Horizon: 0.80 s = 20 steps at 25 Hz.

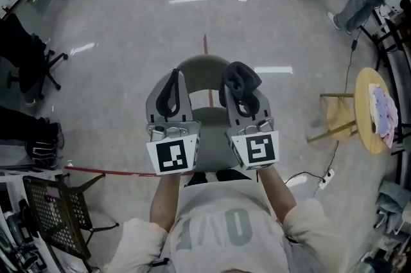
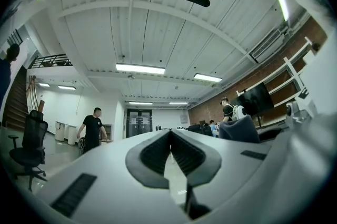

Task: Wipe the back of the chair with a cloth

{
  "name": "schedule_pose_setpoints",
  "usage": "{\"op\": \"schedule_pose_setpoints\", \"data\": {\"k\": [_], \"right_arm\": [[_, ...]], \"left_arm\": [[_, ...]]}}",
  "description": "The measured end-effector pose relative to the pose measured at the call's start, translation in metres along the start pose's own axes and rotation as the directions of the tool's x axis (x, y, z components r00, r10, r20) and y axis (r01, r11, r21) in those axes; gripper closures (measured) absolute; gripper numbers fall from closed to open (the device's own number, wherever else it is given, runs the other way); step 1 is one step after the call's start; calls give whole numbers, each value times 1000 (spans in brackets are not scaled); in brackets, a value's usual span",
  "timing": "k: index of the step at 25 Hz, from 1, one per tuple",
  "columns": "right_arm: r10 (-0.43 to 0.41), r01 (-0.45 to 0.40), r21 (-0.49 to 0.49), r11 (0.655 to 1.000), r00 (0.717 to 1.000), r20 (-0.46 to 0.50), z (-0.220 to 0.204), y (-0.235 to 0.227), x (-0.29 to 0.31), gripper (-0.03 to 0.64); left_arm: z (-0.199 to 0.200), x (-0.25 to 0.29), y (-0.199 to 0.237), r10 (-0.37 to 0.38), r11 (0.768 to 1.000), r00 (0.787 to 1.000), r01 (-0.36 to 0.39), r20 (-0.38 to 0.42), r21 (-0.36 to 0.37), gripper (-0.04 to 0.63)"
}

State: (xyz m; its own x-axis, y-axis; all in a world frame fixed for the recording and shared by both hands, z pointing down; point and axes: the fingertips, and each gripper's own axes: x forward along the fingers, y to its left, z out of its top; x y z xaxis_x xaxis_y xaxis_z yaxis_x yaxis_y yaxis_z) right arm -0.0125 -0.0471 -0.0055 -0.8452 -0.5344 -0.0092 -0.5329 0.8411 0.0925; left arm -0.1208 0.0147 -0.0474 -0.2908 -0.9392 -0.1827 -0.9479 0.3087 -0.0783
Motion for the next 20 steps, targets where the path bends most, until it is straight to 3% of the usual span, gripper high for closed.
{"op": "schedule_pose_setpoints", "data": {"k": [5,8,11,14,17,20], "right_arm": [[2,-3,10,1000,999,35,-8,1,10,563],[33,-34,36,999,999,15,-41,10,26,563],[86,-86,121,989,996,8,-87,18,48,563],[107,-97,185,978,993,-46,-147,23,53,563],[114,-102,160,982,991,-68,-202,29,64,563],[108,-95,132,987,990,-96,-238,37,73,563]], "left_arm": [[-11,7,0,5,999,1000,-4,22,-35,580],[-39,15,8,7,1000,999,-7,39,-8,580],[-88,21,11,20,999,999,-21,26,43,580],[-160,14,-6,14,1000,1000,-14,-20,0,580],[-231,10,-13,3,999,999,-5,-54,-31,580],[-273,0,-9,6,996,995,-16,-102,-90,580]]}}
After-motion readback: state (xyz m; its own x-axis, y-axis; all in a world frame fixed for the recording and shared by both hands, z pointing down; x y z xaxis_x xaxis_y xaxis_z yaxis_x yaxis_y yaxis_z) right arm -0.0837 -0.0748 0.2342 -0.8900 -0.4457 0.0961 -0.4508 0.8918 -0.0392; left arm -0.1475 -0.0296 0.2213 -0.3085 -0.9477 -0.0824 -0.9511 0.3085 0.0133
